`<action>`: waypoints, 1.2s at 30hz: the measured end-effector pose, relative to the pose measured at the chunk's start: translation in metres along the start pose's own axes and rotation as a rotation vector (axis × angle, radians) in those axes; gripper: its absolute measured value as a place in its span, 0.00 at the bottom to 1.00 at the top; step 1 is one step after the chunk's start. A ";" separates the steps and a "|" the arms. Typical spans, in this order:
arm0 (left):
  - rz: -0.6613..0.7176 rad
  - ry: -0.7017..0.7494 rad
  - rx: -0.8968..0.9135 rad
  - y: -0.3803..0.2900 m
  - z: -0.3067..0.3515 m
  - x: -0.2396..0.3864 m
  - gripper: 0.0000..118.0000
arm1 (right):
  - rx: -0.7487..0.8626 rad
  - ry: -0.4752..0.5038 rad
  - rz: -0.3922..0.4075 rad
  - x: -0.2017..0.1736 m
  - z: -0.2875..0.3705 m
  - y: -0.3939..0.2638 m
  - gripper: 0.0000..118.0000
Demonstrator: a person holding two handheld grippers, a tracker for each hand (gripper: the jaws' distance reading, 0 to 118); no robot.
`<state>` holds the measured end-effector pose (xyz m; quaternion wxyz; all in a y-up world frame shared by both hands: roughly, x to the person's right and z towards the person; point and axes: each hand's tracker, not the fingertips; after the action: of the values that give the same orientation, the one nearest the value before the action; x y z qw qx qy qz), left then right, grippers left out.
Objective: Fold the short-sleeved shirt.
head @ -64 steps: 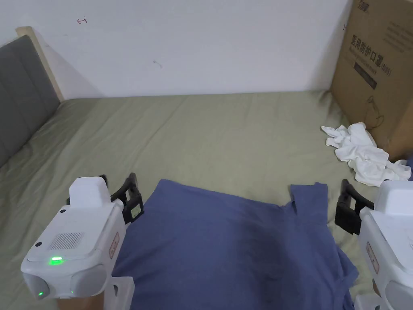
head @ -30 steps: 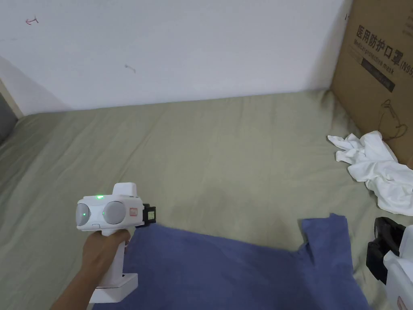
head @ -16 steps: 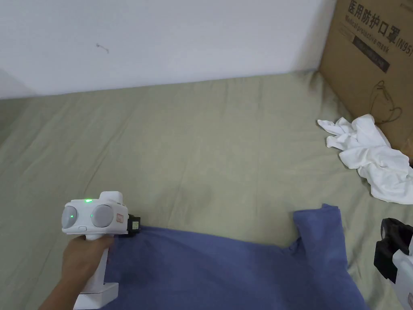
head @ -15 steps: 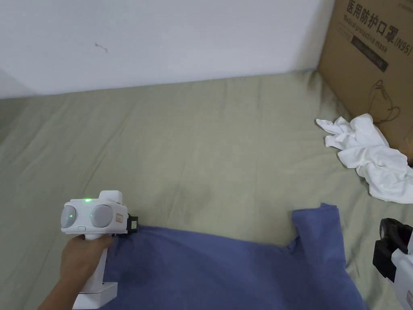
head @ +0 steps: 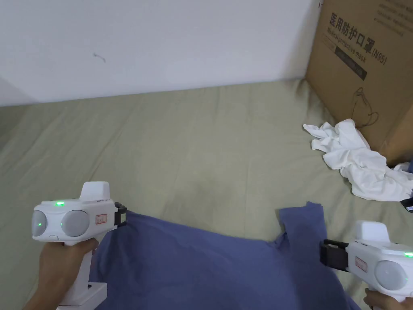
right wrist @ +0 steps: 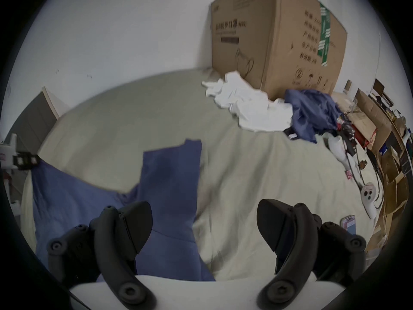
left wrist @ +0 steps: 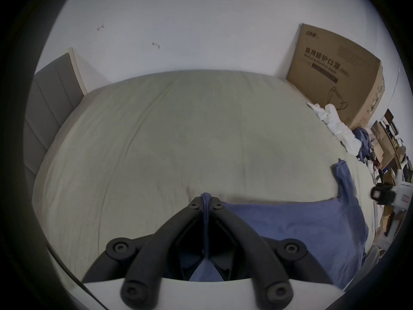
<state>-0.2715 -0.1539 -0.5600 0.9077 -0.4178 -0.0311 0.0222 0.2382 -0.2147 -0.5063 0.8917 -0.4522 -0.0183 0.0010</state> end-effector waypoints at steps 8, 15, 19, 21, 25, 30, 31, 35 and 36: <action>0.033 0.006 0.005 -0.008 0.008 -0.005 0.00 | -0.135 0.060 0.056 -0.032 -0.022 -0.006 0.67; 0.055 0.009 0.011 -0.020 0.019 -0.007 0.00 | -0.096 0.096 0.043 -0.050 0.006 -0.009 0.07; 0.092 0.011 0.049 -0.027 0.043 -0.012 0.00 | 0.050 0.092 0.070 -0.055 0.051 -0.004 0.04; 0.106 0.020 0.079 -0.029 0.061 -0.016 0.00 | 0.133 0.109 0.080 -0.048 0.074 0.005 0.04; 0.123 0.032 0.166 -0.025 0.107 -0.025 0.00 | 0.259 0.142 0.126 -0.042 0.116 0.025 0.04; 0.134 0.061 0.304 0.000 0.178 -0.036 0.00 | 0.426 0.182 0.172 -0.055 0.182 0.060 0.04; 0.130 0.075 0.333 0.007 0.196 -0.035 0.00 | 0.461 0.186 0.183 -0.059 0.197 0.069 0.04; 0.130 0.117 0.446 0.039 0.255 -0.042 0.00 | 0.589 0.223 0.198 -0.069 0.249 0.105 0.04; 0.135 0.125 0.472 0.046 0.268 -0.044 0.00 | 0.626 0.231 0.203 -0.072 0.261 0.114 0.04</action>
<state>-0.3357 0.0763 -0.4230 0.9768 -0.1958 0.0592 0.0635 0.1596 0.0612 -0.4464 0.9787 -0.1536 0.1292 0.0441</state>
